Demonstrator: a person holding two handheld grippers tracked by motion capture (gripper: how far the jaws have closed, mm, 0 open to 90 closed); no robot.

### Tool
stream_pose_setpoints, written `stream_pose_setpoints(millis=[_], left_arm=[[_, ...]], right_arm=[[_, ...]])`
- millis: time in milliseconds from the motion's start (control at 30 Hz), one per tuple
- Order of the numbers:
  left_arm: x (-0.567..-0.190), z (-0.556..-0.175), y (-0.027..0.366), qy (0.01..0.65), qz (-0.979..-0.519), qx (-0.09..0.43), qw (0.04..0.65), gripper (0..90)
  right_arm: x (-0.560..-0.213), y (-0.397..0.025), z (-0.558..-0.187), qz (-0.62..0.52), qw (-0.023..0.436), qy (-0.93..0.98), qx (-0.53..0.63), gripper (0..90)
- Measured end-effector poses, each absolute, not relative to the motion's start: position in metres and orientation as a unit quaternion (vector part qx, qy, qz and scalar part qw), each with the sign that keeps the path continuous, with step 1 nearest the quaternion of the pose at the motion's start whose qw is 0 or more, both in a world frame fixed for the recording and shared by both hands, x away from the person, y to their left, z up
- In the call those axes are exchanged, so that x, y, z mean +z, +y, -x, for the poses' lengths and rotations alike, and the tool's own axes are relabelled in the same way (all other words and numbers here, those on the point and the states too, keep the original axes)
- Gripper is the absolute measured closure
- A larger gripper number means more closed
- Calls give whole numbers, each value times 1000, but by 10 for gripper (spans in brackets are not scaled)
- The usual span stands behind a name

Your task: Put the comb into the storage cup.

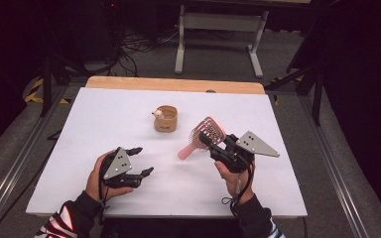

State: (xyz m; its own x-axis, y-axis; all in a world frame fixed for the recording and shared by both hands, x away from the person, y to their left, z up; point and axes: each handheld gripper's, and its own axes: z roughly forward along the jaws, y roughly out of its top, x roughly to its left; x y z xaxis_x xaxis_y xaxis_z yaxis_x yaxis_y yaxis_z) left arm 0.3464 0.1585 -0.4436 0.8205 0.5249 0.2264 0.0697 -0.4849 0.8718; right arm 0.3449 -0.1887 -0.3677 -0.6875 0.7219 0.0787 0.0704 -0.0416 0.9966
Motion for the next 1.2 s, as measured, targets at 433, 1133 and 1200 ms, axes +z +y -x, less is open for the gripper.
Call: stream_pose_setpoints(millis=[433, 1133, 1200], left_arm=[[-447, -347, 182, 205, -813, 239, 490, 114], [-457, -333, 220, 226, -812, 249, 476, 83], [-458, -332, 224, 230, -811, 248, 477, 81]], right_arm=[[-363, -198, -345, -312, 266, 638, 652, 628], [-359, -194, -350, -310, 274, 638, 649, 629], [-358, -193, -351, -306, 277, 640, 649, 629]])
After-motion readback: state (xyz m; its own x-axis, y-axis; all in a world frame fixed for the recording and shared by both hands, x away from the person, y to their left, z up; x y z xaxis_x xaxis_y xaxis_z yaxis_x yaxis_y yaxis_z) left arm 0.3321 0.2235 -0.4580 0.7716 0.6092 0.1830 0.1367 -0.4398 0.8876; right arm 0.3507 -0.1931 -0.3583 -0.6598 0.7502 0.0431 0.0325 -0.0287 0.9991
